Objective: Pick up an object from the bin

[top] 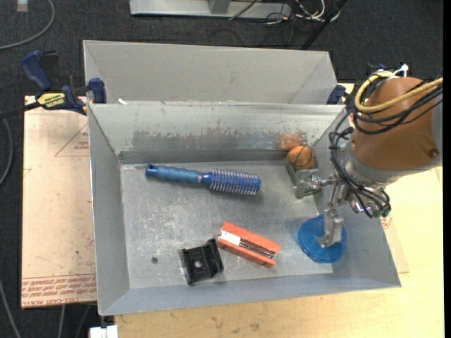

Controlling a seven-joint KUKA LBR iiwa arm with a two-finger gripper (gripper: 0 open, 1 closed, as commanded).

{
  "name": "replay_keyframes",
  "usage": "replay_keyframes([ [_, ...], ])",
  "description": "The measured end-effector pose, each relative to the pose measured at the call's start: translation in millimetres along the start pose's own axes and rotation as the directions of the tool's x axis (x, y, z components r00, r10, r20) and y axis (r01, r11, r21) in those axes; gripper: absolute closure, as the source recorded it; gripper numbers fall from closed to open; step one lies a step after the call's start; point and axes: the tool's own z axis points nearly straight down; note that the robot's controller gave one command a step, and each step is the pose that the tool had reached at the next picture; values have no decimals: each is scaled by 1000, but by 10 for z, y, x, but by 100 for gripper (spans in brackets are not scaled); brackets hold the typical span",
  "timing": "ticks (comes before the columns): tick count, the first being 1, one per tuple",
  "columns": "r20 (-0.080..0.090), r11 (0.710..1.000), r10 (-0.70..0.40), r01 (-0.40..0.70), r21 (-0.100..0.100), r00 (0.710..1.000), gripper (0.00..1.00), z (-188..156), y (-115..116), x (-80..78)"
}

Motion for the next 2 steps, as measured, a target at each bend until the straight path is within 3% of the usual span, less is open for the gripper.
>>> replay_keyframes([
  [1,-16,981,-192,192,-16,981,0,476,-91,12],
  [2,-13,995,-96,96,-9,995,0,638,-234,30],
])
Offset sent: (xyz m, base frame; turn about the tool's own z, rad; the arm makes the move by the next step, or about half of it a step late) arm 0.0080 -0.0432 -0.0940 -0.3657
